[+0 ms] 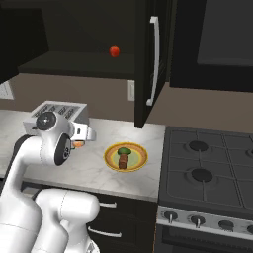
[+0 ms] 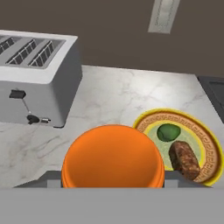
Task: Pick the avocado and bread from the counter and place them on the plate. Then pick the jam from the cabinet and place it next to the plate. Lastly close the cabinet door.
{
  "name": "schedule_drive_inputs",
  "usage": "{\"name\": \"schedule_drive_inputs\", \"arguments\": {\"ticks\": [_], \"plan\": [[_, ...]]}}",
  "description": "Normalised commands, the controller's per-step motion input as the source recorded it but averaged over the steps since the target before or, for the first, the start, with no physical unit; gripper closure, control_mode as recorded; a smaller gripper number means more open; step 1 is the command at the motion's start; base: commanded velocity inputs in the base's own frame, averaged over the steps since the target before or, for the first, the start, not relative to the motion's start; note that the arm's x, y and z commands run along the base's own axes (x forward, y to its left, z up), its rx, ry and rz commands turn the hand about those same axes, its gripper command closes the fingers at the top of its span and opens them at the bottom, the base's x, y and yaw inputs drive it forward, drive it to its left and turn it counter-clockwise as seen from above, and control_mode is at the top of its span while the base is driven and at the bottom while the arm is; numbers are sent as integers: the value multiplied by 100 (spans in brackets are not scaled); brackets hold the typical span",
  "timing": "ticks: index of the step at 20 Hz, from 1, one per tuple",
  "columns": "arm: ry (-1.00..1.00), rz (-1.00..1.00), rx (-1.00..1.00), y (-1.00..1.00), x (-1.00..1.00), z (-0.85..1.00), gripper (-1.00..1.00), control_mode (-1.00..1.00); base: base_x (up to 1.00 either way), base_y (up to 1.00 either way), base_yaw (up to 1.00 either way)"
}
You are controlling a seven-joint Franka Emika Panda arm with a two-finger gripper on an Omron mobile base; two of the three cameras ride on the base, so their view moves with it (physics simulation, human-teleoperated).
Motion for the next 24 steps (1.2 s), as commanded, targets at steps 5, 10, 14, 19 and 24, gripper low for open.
{"name": "schedule_drive_inputs", "arguments": {"ticks": [5, 10, 14, 19, 24], "plan": [[0, 0, 0, 0, 29, -49, 100, -100, 0, 0, 0], [4, 0, 0, 0, 39, -24, 100, -100, 0, 0, 0], [6, 0, 0, 0, 49, -19, 100, -100, 0, 0, 0], [5, 0, 0, 0, 50, -23, 100, -100, 0, 0, 0], [0, 0, 0, 0, 38, -38, 100, -100, 0, 0, 0]]}}
